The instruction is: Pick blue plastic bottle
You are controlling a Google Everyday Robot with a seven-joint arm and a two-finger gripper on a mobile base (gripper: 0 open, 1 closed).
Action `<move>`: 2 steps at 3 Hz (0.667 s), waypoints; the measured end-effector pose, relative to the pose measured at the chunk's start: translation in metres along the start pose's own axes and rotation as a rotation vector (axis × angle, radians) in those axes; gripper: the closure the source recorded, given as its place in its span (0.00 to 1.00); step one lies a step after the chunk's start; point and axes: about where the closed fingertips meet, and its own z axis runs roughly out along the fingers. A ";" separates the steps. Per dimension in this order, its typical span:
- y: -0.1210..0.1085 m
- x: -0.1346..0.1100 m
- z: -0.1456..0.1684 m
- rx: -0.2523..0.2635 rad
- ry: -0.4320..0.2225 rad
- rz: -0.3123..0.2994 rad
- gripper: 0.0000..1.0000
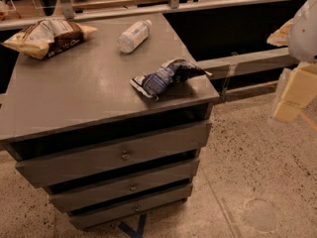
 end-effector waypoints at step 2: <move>-0.008 -0.008 0.000 0.024 -0.038 0.014 0.00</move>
Offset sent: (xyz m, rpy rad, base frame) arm 0.0245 0.0127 0.0050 0.0862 -0.0583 -0.0180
